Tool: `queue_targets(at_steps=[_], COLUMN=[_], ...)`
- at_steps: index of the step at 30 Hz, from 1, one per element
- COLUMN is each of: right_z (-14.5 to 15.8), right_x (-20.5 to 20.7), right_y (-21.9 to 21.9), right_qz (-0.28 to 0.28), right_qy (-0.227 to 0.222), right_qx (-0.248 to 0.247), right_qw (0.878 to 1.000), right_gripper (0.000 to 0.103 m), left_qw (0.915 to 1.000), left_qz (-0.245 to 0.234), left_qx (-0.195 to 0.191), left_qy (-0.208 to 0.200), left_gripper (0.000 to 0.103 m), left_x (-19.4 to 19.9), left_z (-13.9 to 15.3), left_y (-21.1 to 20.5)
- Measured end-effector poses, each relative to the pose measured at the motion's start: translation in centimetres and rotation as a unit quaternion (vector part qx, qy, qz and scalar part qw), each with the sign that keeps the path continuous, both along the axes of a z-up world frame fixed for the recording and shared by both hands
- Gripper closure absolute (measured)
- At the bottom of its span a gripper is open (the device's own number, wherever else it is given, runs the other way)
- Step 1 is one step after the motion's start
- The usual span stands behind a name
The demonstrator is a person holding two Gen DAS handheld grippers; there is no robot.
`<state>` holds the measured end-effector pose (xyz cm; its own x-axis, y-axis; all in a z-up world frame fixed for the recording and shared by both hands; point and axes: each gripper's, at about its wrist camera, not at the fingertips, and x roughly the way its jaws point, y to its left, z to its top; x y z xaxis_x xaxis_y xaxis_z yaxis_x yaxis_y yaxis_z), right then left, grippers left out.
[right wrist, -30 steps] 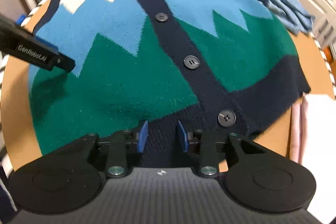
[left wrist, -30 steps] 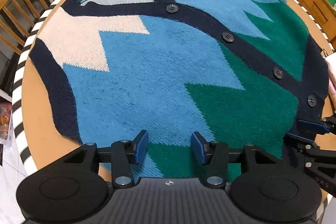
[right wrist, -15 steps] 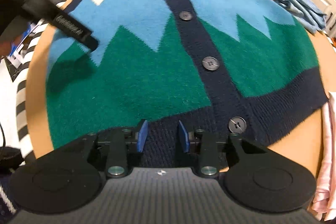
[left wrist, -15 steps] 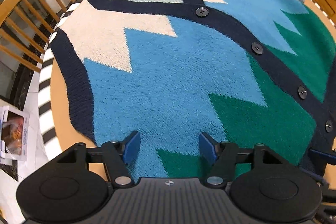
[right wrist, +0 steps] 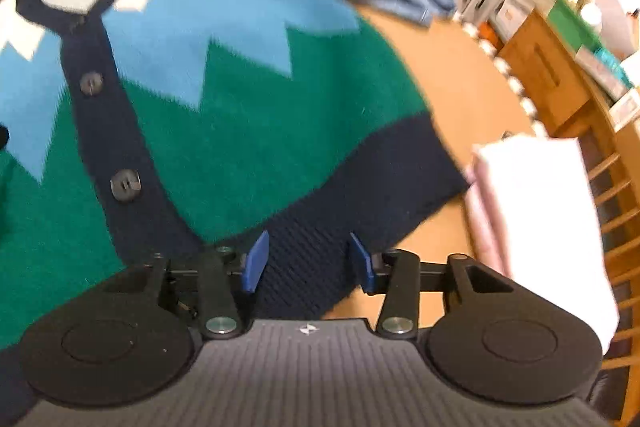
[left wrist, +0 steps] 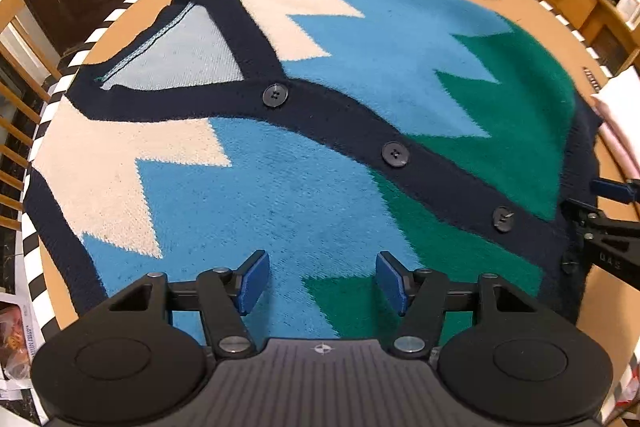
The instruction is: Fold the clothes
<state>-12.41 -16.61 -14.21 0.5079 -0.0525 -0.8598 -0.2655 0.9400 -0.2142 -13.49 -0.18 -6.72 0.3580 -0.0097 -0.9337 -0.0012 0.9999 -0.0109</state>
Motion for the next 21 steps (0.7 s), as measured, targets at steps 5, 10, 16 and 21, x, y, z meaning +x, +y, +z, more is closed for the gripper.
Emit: queue_targets(at_steps=[5,10,16,21], right_z=[-0.2,-0.6,-0.3,3.3], right_x=[0.3,-0.9,-2.8,0.5], right_y=[0.2,2.6,4.7,-0.4], right_qz=[-0.007,0.017,0.063,-0.014], right_qy=[0.035,0.046,0.041,-0.031], right_qx=[0.009,-0.002,-0.017,0.023], right_qw=[0.999,0.999,0.997,0.999], right_gripper=[0.076,0.095,0.095,0.073], left_qw=[0.9998,0.9996,0.9994,0.9998], left_qz=[0.003,-0.009,-0.011,-0.007], left_qx=[0.002,0.008,0.018,-0.001], left_qy=[0.02,0.025,0.027,0.016], left_gripper=[0.041,0.04,0.035,0.036], left_x=[0.0,-0.5,-0.7,-1.0], left_z=[-1.2,-1.8,-1.9,-1.3], left_y=[0.2,0.5,1.3,0.6])
